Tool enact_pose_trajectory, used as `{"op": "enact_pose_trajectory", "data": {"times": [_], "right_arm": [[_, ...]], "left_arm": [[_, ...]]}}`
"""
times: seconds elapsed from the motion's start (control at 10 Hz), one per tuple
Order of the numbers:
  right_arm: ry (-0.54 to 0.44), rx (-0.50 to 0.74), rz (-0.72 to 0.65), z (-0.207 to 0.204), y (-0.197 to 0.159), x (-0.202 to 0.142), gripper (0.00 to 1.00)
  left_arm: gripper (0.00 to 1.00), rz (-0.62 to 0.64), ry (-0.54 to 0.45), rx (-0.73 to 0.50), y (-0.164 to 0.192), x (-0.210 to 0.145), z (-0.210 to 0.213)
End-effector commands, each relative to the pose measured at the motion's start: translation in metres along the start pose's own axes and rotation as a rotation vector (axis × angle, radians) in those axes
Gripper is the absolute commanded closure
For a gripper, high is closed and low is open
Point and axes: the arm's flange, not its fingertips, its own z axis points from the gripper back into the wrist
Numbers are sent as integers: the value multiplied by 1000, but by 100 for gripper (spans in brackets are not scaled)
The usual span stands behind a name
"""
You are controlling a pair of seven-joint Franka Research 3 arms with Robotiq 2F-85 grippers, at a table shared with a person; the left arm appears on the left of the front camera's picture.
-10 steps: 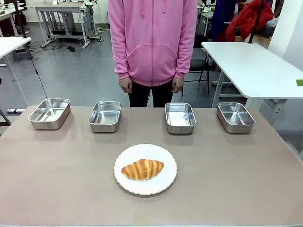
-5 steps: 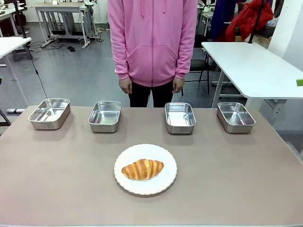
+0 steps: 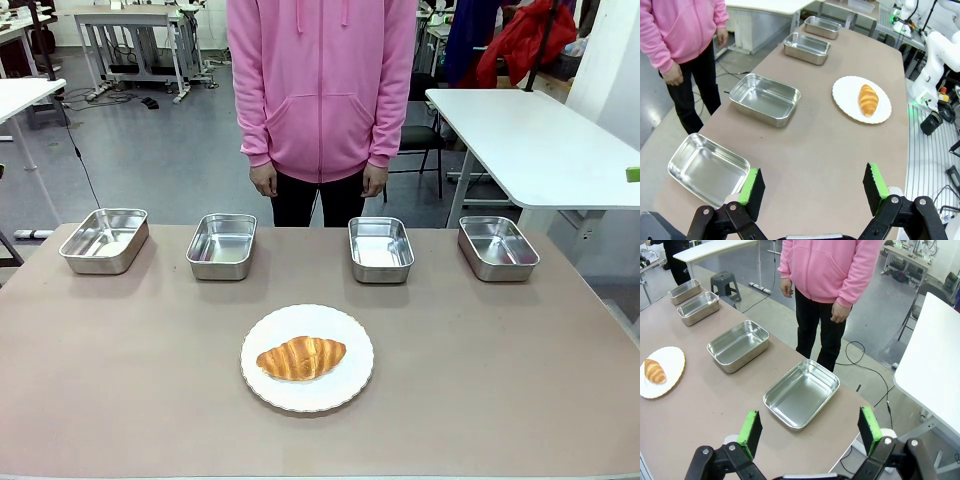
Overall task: Place the bread in the container.
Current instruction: Place the Butter Roll into the Airtight Container indicated by the human.
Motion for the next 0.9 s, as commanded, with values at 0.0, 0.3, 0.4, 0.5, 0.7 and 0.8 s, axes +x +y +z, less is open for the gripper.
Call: {"op": "enact_pose_trajectory", "data": {"times": [0.0, 0.3, 0.4, 0.5, 0.7, 0.8], "right_arm": [[-5, 3, 13, 1, 2, 1, 0], [-5, 3, 13, 1, 2, 1, 0], [-5, 3, 13, 1, 2, 1, 0], [-5, 3, 13, 1, 2, 1, 0], [-5, 3, 13, 1, 2, 1, 0], [-5, 3, 13, 1, 2, 1, 0]], "left_arm": [[0, -8, -2, 1, -2, 2, 1], [0, -8, -2, 1, -2, 2, 1], [0, -8, -2, 1, -2, 2, 1], [0, -8, -2, 1, -2, 2, 1], [0, -8, -2, 1, -2, 2, 1], [0, -8, -2, 1, -2, 2, 1]]}}
